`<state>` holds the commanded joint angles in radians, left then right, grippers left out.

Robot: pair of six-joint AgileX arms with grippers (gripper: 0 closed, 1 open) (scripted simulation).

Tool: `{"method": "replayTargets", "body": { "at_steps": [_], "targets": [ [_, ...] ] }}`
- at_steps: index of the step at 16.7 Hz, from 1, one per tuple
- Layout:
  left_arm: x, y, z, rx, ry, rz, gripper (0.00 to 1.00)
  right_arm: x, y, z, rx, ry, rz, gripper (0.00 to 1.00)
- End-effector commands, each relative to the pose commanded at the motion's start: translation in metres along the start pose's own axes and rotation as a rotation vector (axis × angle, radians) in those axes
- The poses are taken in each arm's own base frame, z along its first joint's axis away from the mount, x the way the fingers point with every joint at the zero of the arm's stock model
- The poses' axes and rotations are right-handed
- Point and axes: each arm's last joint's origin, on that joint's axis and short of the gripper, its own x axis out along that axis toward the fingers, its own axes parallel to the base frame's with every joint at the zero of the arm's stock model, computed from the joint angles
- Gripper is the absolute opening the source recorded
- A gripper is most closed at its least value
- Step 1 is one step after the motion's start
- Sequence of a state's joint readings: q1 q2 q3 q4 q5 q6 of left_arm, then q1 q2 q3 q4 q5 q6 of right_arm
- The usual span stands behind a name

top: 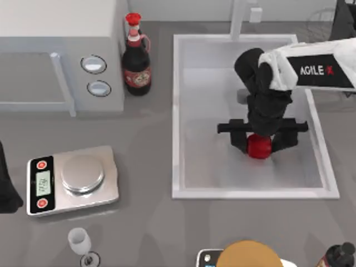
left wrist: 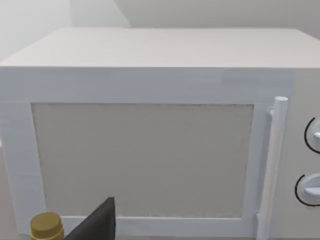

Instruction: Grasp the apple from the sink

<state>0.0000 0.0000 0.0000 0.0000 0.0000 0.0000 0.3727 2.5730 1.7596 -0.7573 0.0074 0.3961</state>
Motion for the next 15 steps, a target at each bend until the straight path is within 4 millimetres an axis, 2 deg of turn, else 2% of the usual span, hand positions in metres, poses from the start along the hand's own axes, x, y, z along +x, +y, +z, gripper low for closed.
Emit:
{"method": "replayTargets", "body": {
  "at_steps": [2,3,10,11,15],
  "targets": [
    [0.000,0.000,0.000,0.000,0.000,0.000,1.00,0.000,0.000,0.000,0.000,0.000,0.000,0.02],
    [0.000,0.000,0.000,0.000,0.000,0.000,1.00,0.000,0.000,0.000,0.000,0.000,0.000,0.00],
    [0.000,0.000,0.000,0.000,0.000,0.000,1.00,0.000,0.000,0.000,0.000,0.000,0.000,0.00],
    [0.000,0.000,0.000,0.000,0.000,0.000,1.00,-0.029,0.000,0.005,-0.004,-0.050,0.000,0.00],
    [0.000,0.000,0.000,0.000,0.000,0.000,1.00,-0.038,0.004,0.012,-0.004,-0.040,-0.004,0.00]
  ]
}}
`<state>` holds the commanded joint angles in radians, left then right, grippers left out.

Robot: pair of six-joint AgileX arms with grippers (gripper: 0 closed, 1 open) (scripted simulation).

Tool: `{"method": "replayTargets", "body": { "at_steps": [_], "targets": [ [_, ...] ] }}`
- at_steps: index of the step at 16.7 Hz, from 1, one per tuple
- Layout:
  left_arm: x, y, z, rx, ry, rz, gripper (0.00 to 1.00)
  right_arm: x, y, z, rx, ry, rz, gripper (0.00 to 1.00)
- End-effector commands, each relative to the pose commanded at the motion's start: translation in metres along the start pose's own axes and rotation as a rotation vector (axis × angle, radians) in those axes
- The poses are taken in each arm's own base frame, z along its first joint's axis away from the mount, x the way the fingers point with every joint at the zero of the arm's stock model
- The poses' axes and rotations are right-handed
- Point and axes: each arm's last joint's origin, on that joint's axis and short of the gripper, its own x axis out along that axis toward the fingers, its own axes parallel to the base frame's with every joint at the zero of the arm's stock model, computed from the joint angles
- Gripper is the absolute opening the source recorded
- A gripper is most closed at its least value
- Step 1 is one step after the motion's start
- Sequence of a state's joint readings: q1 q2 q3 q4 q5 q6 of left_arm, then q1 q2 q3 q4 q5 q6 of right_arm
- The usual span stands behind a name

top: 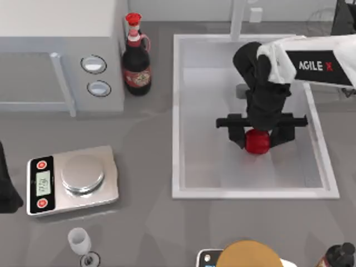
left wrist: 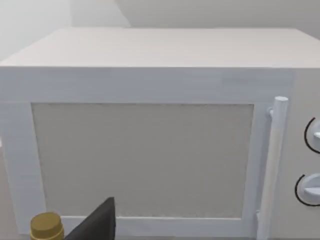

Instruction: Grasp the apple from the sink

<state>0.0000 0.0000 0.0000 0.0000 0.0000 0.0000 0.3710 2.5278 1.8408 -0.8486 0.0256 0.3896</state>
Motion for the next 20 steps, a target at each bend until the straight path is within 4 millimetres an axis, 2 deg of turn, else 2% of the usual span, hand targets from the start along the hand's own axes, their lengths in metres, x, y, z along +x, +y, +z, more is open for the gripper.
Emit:
{"method": "replayTargets", "body": {
  "at_steps": [2,4,7,10,13,16,20],
  "targets": [
    [0.000,0.000,0.000,0.000,0.000,0.000,1.00,-0.016,0.004,0.009,0.000,0.010,-0.004,0.00],
    [0.000,0.000,0.000,0.000,0.000,0.000,1.00,-0.042,0.009,0.020,0.000,0.018,-0.007,0.00],
    [0.000,0.000,0.000,0.000,0.000,0.000,1.00,-0.105,0.012,0.031,0.000,0.015,-0.006,0.00],
    [0.000,0.000,0.000,0.000,0.000,0.000,1.00,-0.169,0.009,0.026,0.000,0.005,-0.002,0.00],
    [0.000,0.000,0.000,0.000,0.000,0.000,1.00,-0.214,0.001,0.012,0.000,-0.002,0.001,0.00],
    [0.000,0.000,0.000,0.000,0.000,0.000,1.00,-0.237,-0.005,0.002,0.000,-0.011,0.004,0.00],
    [0.000,0.000,0.000,0.000,0.000,0.000,1.00,-0.240,-0.005,0.001,0.000,-0.012,0.005,0.00]
  ]
}}
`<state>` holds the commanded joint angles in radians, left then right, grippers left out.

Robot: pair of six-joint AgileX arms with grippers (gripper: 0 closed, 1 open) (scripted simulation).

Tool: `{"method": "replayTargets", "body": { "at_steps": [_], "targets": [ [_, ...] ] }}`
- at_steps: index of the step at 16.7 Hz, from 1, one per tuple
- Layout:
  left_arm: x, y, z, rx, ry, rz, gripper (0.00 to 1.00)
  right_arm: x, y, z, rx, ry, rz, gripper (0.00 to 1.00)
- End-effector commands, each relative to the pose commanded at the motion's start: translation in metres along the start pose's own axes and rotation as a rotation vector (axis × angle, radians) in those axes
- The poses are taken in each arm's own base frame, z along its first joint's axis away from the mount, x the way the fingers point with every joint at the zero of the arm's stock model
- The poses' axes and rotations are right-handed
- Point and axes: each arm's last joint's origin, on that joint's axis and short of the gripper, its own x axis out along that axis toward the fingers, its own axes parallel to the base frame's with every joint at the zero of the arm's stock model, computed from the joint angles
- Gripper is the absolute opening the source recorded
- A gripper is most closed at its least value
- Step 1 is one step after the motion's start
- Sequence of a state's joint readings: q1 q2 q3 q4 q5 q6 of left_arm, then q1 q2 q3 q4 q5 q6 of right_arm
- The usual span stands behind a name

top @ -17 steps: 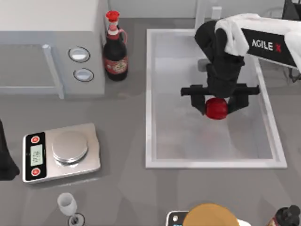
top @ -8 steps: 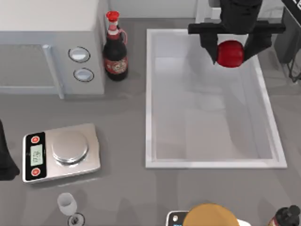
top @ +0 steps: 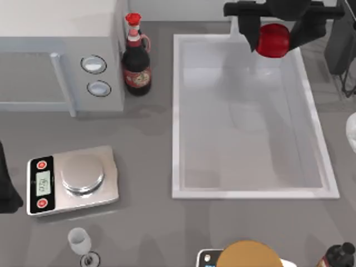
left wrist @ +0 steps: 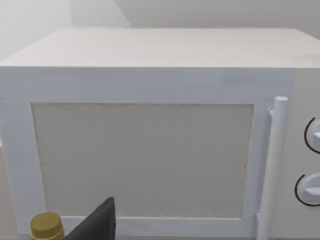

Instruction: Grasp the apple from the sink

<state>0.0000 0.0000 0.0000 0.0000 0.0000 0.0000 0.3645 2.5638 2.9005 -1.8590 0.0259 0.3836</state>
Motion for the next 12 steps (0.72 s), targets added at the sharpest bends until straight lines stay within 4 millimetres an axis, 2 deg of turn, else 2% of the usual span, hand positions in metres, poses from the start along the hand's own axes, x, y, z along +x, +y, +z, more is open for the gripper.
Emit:
{"method": "replayTargets", "body": {
  "at_steps": [1,5,8,12],
  "targets": [
    [0.000,0.000,0.000,0.000,0.000,0.000,1.00,-0.003,0.007,0.007,-0.006,-0.118,0.056,0.00],
    [0.000,0.000,0.000,0.000,0.000,0.000,1.00,-0.010,-0.001,0.007,-0.006,-0.117,0.053,0.00],
    [0.000,0.000,0.000,0.000,0.000,0.000,1.00,-0.024,-0.022,0.005,-0.006,-0.110,0.043,0.00],
    [0.000,0.000,0.000,0.000,0.000,0.000,1.00,-0.040,-0.064,-0.011,-0.005,-0.072,0.020,0.00]
  ]
}}
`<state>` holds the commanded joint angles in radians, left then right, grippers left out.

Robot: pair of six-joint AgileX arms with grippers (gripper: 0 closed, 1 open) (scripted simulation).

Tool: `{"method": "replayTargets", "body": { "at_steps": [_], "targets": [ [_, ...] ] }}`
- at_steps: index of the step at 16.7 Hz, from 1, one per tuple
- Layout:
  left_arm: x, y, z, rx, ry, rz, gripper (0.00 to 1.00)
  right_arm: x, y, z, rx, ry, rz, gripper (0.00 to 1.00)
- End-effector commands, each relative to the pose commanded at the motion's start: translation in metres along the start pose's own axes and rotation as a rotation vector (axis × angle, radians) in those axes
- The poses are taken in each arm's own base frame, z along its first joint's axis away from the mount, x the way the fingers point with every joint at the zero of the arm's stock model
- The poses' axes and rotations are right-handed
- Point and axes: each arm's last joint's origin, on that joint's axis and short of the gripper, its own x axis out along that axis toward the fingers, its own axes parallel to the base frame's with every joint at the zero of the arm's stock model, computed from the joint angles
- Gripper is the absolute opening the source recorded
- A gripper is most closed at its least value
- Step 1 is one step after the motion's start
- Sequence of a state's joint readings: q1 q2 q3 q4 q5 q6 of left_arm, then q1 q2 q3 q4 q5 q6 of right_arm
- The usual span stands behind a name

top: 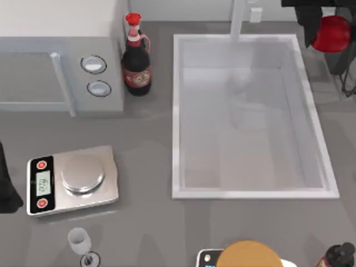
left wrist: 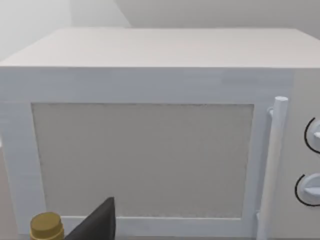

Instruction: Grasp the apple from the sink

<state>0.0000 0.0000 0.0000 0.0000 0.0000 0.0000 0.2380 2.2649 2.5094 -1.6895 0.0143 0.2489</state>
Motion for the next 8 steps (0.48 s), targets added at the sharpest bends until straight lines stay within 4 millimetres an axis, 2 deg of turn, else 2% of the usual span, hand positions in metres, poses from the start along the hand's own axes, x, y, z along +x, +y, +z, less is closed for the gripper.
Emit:
{"method": "replayTargets", "body": {
  "at_steps": [4,8],
  "targets": [
    [0.000,0.000,0.000,0.000,0.000,0.000,1.00,-0.004,-0.048,-0.041,0.002,0.067,-0.021,0.00],
    [0.000,0.000,0.000,0.000,0.000,0.000,1.00,0.006,-0.089,-0.102,0.006,0.131,-0.027,0.00]
  ]
}}
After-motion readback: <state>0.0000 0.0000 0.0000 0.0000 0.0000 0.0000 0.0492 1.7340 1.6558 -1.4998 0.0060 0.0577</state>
